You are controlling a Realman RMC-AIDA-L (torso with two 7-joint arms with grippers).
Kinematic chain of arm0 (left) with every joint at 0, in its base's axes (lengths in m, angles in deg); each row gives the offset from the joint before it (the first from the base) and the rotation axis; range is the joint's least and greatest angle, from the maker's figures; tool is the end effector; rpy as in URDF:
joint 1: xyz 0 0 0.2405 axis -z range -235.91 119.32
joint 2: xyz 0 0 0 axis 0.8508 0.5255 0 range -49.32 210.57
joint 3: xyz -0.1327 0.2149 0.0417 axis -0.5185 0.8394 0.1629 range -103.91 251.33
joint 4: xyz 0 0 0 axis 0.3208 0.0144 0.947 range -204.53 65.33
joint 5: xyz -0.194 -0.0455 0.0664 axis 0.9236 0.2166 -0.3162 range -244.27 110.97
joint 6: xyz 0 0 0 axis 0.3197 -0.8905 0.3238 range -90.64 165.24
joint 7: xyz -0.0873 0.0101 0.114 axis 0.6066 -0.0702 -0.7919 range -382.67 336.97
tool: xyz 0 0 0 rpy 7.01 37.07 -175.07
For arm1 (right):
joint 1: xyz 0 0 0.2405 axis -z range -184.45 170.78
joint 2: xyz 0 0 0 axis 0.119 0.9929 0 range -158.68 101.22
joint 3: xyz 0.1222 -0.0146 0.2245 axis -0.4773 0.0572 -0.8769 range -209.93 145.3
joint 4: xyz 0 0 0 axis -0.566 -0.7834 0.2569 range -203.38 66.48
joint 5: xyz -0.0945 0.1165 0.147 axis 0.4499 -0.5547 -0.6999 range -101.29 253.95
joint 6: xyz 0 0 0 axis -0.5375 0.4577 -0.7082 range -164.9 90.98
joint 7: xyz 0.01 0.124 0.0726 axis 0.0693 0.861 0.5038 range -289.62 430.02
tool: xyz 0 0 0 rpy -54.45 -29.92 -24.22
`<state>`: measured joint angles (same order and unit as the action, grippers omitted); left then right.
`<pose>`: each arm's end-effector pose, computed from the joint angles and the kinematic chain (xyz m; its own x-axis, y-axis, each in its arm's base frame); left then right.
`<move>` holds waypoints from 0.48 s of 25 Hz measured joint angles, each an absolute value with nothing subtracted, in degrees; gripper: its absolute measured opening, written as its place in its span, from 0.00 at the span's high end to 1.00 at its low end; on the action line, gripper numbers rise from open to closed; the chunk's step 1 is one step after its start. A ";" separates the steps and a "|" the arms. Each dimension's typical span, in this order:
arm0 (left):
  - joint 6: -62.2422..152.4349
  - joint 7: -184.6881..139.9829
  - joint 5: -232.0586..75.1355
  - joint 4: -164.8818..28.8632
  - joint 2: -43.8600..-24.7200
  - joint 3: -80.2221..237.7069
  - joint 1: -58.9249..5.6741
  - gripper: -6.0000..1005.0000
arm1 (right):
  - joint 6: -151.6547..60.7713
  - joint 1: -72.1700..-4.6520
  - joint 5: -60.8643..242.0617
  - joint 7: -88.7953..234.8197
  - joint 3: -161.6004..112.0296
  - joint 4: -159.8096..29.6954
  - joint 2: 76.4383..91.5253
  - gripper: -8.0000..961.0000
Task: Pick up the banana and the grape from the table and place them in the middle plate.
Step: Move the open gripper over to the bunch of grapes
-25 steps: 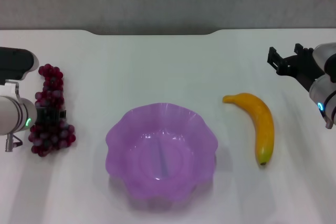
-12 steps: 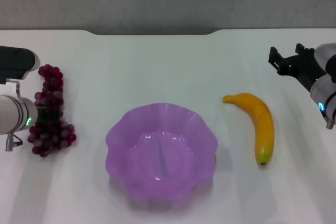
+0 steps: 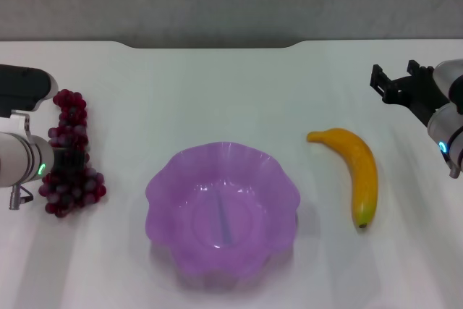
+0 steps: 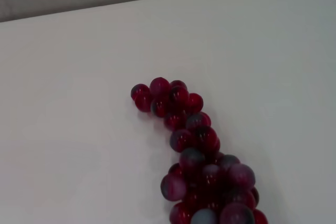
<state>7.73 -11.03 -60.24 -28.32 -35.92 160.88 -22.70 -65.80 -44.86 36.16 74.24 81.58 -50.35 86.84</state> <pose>-0.3055 0.4257 -0.0070 0.5421 0.7451 0.3885 0.6141 -0.0357 -0.7885 0.2914 0.4308 -0.0204 0.7342 -0.2563 -0.6287 -0.6725 -0.1476 -0.7252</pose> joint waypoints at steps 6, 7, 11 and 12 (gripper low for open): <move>7.94 -11.03 -60.44 -27.91 -35.92 161.34 -22.68 0.61 | -65.80 -44.82 36.16 74.24 81.58 -50.35 86.84 0.28; 8.09 -10.97 -60.33 -27.58 -35.92 161.55 -22.79 0.61 | -65.80 -44.82 36.16 74.24 81.59 -50.35 86.84 0.28; 7.46 -10.76 -60.29 -27.29 -35.82 161.59 -22.71 0.62 | -65.80 -44.80 36.16 74.24 81.75 -50.35 86.85 0.28; 7.37 -10.70 -60.29 -27.34 -35.78 161.54 -22.63 0.62 | -65.84 -44.80 36.16 74.24 81.75 -50.35 86.84 0.28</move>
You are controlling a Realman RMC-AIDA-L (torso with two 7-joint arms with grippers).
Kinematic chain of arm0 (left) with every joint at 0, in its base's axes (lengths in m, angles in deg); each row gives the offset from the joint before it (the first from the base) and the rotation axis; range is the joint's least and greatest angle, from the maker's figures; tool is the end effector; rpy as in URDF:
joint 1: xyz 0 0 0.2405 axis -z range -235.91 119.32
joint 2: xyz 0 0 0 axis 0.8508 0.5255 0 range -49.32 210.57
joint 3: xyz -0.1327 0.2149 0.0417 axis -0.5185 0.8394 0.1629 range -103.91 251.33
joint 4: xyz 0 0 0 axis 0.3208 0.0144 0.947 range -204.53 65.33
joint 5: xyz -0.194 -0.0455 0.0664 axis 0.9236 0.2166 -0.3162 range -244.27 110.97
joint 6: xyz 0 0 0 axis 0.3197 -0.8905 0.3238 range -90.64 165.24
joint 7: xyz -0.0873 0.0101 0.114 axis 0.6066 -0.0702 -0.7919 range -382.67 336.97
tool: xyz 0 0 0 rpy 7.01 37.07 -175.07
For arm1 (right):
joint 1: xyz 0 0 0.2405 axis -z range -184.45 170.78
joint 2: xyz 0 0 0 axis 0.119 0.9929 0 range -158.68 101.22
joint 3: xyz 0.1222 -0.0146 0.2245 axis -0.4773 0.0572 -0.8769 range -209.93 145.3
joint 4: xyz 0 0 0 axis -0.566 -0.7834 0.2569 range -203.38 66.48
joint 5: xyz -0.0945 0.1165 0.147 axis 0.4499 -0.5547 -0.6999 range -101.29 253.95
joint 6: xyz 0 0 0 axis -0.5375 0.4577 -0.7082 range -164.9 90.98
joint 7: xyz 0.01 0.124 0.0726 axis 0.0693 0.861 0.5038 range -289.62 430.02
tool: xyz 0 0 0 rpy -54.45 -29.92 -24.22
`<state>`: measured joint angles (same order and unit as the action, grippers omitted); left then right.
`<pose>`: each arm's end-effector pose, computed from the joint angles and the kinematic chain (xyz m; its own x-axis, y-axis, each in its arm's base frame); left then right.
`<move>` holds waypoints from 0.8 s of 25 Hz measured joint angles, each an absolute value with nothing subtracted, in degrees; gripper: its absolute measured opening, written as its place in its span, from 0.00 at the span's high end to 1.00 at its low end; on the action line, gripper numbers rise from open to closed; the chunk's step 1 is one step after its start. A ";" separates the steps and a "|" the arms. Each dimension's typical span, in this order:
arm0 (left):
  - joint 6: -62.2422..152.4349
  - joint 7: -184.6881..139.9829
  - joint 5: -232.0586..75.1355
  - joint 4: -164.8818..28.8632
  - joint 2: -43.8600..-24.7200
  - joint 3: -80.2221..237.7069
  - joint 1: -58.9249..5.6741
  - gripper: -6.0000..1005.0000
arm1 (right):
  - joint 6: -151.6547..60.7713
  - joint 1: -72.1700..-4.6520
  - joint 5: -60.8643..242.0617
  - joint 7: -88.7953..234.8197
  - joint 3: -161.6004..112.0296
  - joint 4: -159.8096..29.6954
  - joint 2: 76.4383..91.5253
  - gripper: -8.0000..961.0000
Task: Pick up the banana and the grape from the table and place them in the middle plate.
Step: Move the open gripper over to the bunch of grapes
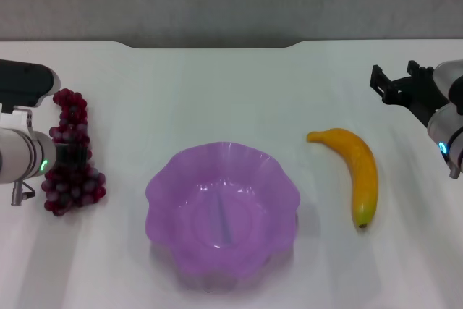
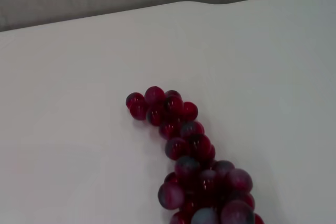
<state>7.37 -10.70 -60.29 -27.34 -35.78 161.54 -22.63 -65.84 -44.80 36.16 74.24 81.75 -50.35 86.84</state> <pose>-0.3004 0.4279 -0.0062 0.5533 0.7376 0.3870 0.6117 -0.0443 -0.7899 0.2917 0.4303 -0.0208 0.7353 -0.2568 -0.6272 -0.6713 -0.1493 -0.7260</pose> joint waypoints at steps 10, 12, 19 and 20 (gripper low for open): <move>7.43 -11.13 -60.64 -27.14 -35.80 161.69 -22.47 0.63 | -66.25 -44.80 36.17 74.24 81.91 -50.34 86.90 0.28; 7.60 -11.15 -60.55 -27.15 -35.79 161.69 -22.46 0.63 | -66.27 -44.78 36.16 74.24 81.91 -50.29 86.93 0.28; 8.01 -11.16 -60.44 -27.21 -35.75 161.69 -22.48 0.63 | -66.32 -44.77 36.17 74.24 81.94 -50.25 86.93 0.28; 8.18 -11.16 -60.43 -27.24 -35.74 161.69 -22.49 0.63 | -66.32 -44.77 36.16 74.24 81.94 -50.26 86.94 0.28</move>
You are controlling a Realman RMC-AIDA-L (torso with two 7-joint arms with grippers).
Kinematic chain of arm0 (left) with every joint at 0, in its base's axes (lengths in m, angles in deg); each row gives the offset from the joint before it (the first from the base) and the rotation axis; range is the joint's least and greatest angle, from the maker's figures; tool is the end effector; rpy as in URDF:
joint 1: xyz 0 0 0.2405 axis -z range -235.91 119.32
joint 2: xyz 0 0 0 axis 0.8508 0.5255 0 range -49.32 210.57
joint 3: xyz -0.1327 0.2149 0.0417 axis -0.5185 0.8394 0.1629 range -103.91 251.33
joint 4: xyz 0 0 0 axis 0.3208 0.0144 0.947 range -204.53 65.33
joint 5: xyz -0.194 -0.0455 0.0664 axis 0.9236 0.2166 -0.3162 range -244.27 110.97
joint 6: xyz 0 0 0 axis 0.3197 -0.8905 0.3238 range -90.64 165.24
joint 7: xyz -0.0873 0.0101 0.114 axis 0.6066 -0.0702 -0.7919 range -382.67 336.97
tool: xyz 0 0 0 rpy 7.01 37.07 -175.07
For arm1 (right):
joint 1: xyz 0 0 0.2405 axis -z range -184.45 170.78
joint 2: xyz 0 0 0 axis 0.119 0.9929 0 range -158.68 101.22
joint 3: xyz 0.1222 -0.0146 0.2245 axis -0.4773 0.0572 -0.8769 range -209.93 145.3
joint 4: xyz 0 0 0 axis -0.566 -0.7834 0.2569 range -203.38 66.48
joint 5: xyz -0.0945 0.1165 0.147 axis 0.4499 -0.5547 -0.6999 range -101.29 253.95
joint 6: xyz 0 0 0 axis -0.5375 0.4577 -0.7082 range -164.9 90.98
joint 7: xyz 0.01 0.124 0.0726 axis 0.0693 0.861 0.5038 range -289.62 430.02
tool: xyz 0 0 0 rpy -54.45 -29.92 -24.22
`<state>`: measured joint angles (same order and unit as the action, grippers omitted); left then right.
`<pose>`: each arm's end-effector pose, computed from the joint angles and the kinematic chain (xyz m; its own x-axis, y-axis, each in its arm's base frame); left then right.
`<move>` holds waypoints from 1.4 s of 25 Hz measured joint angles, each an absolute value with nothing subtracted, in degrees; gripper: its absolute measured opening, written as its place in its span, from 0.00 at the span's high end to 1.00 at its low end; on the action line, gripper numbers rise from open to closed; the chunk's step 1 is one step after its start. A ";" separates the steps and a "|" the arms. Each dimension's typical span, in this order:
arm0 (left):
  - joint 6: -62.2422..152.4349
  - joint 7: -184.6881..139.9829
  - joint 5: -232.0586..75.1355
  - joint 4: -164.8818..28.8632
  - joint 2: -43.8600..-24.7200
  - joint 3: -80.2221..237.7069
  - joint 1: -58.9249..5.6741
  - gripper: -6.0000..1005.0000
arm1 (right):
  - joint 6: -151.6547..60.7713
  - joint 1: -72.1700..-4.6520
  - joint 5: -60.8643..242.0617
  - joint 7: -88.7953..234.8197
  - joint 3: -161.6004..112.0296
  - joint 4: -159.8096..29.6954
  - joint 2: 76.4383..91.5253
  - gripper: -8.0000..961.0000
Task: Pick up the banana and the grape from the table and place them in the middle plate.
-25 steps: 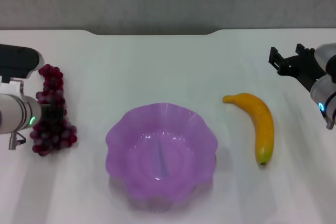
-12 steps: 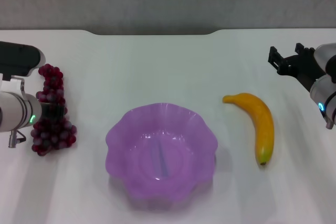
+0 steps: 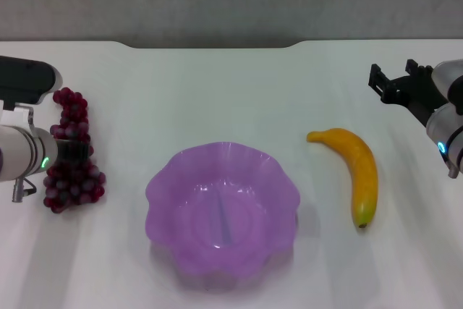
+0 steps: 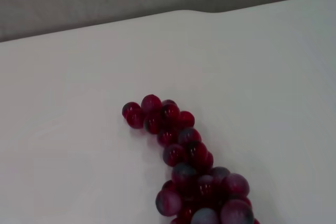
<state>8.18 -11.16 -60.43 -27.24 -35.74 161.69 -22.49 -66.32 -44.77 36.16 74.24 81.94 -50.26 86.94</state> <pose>-0.2975 0.4304 -0.0055 0.5717 0.7249 0.3842 0.6054 -0.0568 -0.7939 0.2899 0.4302 -0.0215 0.7364 -0.2493 -0.6290 -0.6713 -0.1538 -0.7250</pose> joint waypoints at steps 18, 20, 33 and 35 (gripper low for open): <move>10.68 -11.04 -60.43 -25.87 -35.80 161.69 -22.76 0.64 | -66.31 -44.80 36.16 74.24 81.76 -50.26 86.94 0.28; 10.65 -11.06 -60.41 -24.68 -35.81 161.69 -22.97 0.64 | -66.31 -44.80 36.16 74.24 81.76 -50.29 86.93 0.28; 8.50 -11.16 -60.89 -16.21 -35.72 161.60 -24.68 0.65 | -66.31 -44.45 36.16 74.24 81.57 -50.35 86.85 0.28; 7.82 -11.17 -60.89 -14.69 -35.71 161.59 -25.01 0.65 | -66.31 -44.42 36.16 74.24 81.58 -50.35 86.84 0.28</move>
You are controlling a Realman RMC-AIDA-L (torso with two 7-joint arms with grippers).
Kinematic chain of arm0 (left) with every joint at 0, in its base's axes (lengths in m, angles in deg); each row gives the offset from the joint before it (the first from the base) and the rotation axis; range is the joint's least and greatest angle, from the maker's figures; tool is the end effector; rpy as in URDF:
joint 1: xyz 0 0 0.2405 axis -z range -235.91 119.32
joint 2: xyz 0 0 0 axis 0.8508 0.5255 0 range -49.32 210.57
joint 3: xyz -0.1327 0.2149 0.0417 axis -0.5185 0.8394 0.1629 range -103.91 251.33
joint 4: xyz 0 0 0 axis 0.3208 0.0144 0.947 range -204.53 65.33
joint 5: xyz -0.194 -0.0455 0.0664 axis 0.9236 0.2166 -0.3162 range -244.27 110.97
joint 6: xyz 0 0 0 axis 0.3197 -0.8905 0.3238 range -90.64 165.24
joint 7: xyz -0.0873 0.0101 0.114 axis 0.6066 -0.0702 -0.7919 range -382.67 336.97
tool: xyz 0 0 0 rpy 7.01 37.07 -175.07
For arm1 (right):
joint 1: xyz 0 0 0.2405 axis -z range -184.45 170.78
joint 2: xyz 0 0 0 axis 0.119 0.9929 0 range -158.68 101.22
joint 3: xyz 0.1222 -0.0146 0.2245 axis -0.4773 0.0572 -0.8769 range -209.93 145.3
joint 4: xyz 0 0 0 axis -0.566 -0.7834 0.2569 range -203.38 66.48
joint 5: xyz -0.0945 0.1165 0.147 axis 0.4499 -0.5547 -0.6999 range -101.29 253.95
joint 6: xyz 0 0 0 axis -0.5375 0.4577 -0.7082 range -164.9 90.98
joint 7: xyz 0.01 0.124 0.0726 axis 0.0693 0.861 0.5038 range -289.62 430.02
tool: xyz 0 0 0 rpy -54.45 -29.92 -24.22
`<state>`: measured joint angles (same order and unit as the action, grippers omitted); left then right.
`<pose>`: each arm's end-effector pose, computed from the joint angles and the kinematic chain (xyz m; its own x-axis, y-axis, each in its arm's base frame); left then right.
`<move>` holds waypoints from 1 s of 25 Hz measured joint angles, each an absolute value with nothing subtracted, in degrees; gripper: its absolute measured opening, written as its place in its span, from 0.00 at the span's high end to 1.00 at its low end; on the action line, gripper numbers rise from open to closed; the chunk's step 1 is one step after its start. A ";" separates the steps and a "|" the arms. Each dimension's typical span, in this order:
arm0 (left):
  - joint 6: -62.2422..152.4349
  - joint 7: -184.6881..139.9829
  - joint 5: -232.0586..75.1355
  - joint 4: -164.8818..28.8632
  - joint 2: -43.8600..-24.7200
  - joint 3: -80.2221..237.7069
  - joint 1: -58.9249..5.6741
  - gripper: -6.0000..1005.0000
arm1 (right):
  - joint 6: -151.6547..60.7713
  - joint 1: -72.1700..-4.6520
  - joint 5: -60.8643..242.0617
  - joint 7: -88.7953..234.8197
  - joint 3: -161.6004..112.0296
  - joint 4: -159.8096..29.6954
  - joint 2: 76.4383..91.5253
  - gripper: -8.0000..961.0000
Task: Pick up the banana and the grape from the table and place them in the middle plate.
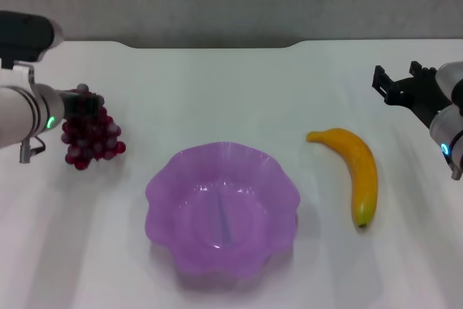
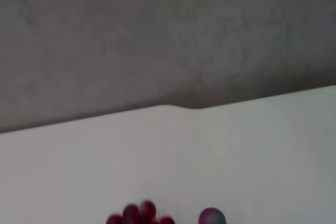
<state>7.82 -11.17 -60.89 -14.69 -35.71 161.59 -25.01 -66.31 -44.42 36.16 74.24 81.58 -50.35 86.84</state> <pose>-0.2516 0.4451 0.0172 0.6532 0.5989 0.4633 0.6264 -0.0836 -0.7750 0.2937 0.4289 -0.0197 0.7331 -0.2535 -0.6312 -0.6737 -0.1430 -0.7250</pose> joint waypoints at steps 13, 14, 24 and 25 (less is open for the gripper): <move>5.87 -13.16 -60.57 -6.07 -35.67 161.69 -27.95 0.67 | -66.31 -44.36 36.16 74.24 81.59 -50.35 86.84 0.28; 5.84 -13.28 -60.54 -5.65 -35.68 161.70 -28.10 0.67 | -66.31 -44.36 36.16 74.24 81.59 -50.35 86.84 0.28; 5.03 -14.77 -60.32 -3.42 -35.74 162.15 -28.77 0.70 | -66.41 -44.27 36.16 74.24 81.59 -50.27 86.84 0.28; 5.03 -14.77 -60.30 -3.36 -35.74 162.15 -28.78 0.70 | -66.44 -44.27 36.16 74.24 81.59 -50.26 86.84 0.28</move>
<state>5.03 -14.77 -60.30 -3.36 -35.74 162.15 -28.78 -66.44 -44.27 36.16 74.24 81.59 -50.26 86.84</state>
